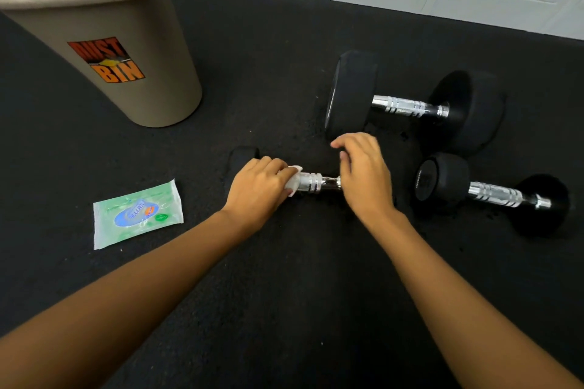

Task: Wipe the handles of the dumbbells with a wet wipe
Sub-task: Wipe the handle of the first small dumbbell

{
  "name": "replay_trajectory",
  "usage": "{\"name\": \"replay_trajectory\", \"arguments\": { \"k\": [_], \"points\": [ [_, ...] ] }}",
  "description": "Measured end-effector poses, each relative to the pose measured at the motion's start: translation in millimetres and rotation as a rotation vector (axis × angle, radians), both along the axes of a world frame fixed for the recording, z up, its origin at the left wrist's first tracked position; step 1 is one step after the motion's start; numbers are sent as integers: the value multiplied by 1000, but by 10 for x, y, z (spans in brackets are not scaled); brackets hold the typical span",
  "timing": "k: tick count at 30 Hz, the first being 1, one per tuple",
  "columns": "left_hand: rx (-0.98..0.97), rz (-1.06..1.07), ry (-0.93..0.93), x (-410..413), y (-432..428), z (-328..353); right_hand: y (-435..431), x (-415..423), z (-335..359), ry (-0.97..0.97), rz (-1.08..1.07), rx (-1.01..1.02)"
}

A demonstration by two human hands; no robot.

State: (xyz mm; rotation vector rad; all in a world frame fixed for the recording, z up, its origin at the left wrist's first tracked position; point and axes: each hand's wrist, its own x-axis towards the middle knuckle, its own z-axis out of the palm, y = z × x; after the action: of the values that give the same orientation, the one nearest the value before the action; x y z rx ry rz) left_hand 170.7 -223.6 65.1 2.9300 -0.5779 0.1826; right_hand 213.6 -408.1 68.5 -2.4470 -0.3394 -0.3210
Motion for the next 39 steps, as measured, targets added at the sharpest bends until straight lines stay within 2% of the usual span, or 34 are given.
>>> {"name": "replay_trajectory", "arguments": {
  "k": [5, 12, 19, 25, 32, 35, 39],
  "points": [
    [-106, 28, 66, 12, -40, -16, -119, 104, -155, 187, -89, -93],
    [-288, 102, 145, 16, -99, -64, -100, 6, -232, 58, -128, -12],
    [-167, 208, 354, 325, -170, -43, -98, 64, -223, 115, -126, -38],
    [-295, 69, 227, 50, -95, -13, -91, 60, -234, 113, -137, -24],
    [-350, 322, 400, 337, -250, -95, -88, 34, -243, 91, -134, -14],
    [-343, 249, 324, 197, -251, -99, -92, 35, -247, 99, -130, -6],
    [-433, 158, 209, 5, -208, -75, -99, 24, -250, 99, -131, 1]
  ]
}}
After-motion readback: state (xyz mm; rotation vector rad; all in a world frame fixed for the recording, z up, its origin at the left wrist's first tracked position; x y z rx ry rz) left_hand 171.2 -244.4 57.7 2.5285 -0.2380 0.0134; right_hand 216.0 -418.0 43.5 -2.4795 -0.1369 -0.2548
